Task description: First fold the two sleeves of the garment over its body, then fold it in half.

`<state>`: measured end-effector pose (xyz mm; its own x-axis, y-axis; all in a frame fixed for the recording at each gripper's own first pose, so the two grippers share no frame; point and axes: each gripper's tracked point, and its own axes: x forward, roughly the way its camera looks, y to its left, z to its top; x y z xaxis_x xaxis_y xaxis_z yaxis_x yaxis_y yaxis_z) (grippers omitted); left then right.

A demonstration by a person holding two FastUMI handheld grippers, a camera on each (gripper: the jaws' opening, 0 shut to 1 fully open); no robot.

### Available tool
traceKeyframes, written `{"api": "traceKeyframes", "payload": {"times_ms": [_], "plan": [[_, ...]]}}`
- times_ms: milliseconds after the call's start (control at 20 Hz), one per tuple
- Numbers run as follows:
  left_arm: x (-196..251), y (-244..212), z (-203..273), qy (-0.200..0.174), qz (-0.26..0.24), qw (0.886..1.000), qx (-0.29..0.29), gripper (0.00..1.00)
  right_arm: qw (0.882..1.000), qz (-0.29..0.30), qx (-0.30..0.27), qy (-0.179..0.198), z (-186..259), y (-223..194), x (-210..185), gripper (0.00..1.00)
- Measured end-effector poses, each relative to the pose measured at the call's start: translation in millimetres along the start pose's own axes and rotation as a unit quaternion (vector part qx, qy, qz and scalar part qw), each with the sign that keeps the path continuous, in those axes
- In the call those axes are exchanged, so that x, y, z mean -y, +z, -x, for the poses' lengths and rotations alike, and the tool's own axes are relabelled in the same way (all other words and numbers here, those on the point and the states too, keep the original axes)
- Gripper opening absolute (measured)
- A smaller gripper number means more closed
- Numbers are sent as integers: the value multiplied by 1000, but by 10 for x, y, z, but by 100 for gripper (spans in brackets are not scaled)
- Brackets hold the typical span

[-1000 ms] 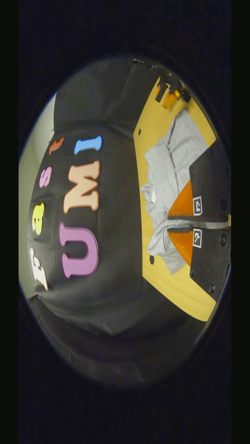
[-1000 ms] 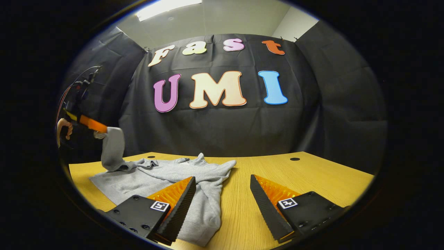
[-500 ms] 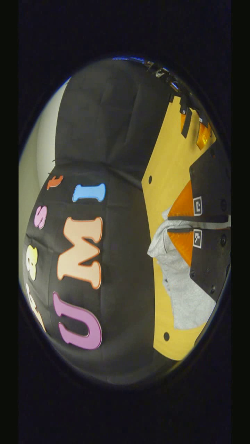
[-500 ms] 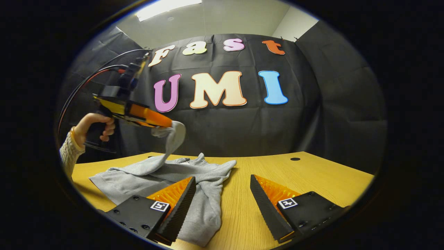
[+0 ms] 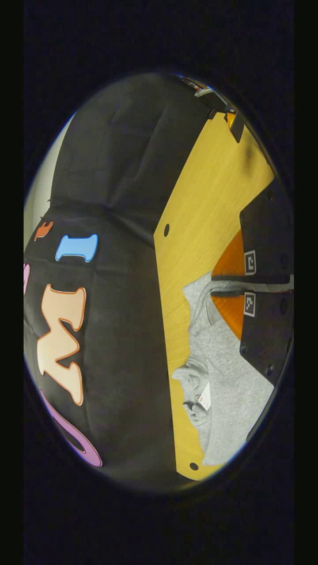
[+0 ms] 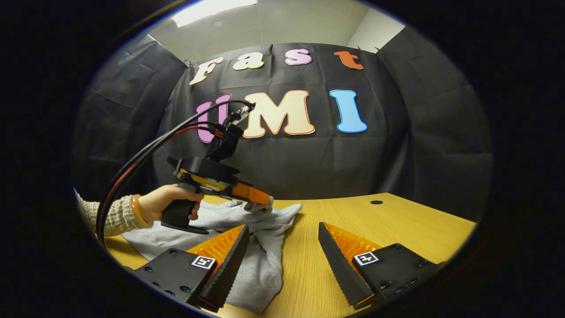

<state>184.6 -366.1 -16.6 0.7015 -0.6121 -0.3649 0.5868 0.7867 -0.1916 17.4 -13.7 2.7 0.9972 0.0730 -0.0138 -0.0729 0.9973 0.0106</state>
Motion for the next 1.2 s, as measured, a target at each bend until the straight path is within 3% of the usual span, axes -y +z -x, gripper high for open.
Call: {"api": "traceKeyframes", "payload": {"times_ms": [250,350,500,550,700,900,1150,1200], "plan": [[7,-54,-53,0,-20,1000,-12,8,1000,0,0,4,8,-1,-8,97],[-28,-35,1,7,-23,1000,-8,31,1000,-1,-1,7,14,-12,-23,97],[-131,74,217,26,-28,999,6,89,1000,0,-1,14,23,-8,-45,97],[-154,124,331,31,-31,999,11,96,1000,0,-2,22,20,-13,-81,97],[-314,299,796,49,-59,996,41,95,999,-2,-35,35,-14,-127,-85,97],[-706,305,1545,102,-105,987,61,94,996,-32,-73,41,67,-159,-23,98],[-1051,-65,2417,148,-101,983,45,97,995,-15,-87,51,205,-53,-132,97],[-1110,-167,2580,158,-97,982,40,94,993,-13,-98,57,229,-80,-200,97]]}}
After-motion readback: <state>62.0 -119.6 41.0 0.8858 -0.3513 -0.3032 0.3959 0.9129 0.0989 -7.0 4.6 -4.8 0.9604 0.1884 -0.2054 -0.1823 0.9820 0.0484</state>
